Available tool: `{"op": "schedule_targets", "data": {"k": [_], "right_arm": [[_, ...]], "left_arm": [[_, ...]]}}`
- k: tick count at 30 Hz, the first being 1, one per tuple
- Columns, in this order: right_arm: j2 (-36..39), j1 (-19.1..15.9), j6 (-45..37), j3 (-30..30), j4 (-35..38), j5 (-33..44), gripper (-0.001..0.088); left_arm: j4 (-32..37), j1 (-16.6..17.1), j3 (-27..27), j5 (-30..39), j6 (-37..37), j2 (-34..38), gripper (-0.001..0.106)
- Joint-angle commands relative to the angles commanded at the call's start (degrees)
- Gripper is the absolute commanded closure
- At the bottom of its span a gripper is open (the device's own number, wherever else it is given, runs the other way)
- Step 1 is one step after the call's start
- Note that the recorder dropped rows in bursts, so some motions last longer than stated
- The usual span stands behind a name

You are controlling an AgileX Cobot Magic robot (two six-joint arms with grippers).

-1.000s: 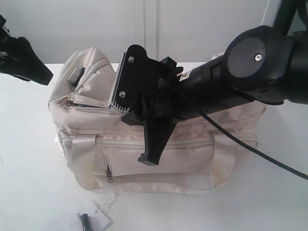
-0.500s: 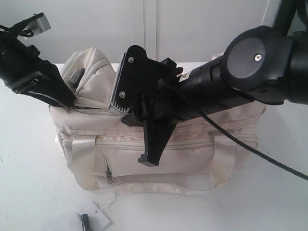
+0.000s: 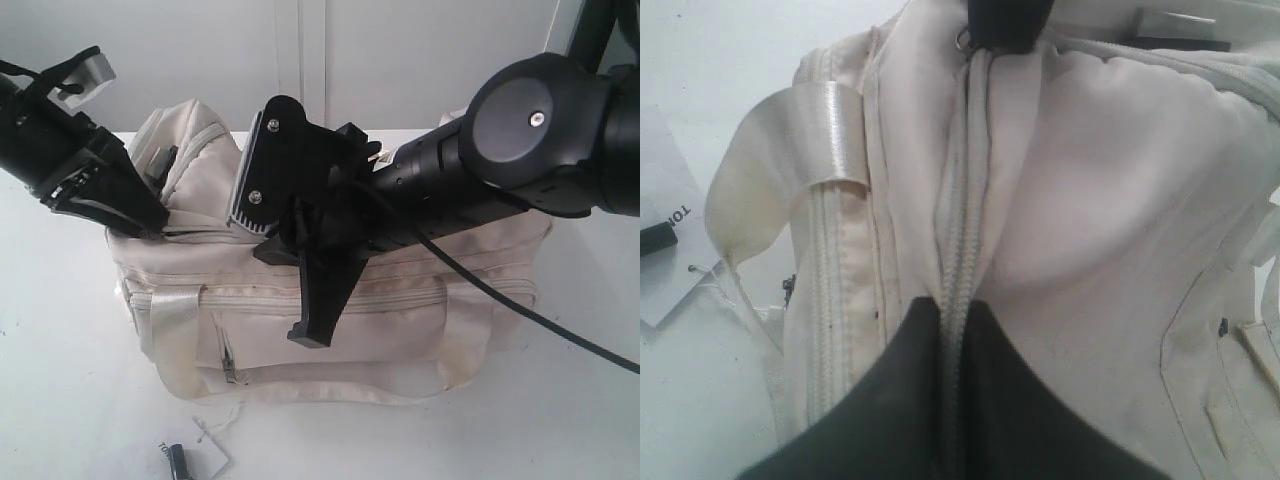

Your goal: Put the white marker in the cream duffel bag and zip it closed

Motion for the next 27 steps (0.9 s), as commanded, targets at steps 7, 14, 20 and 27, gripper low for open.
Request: {"op": "schedule_targets", "data": {"k": [7, 14, 20, 27], "right_arm": [[0.0, 0.0, 0.0, 0.0, 0.0, 0.0, 0.0868], [0.0, 0.0, 0.0, 0.0, 0.0, 0.0, 0.0868], [0.0, 0.0, 0.0, 0.0, 0.0, 0.0, 0.0868], [0.0, 0.0, 0.0, 0.0, 0.0, 0.0, 0.0868]], "left_arm": [[-2.0, 0.0, 0.0, 0.7, 1.2, 0.0, 0.09], [-2.7, 0.0, 0.0, 1.7, 2.3, 0.0, 0.105], [-7.1, 0.0, 0.0, 1.8, 4.6, -0.1, 0.105], [-8.3, 0.0, 0.0, 0.8, 5.9, -0.1, 0.105]]}}
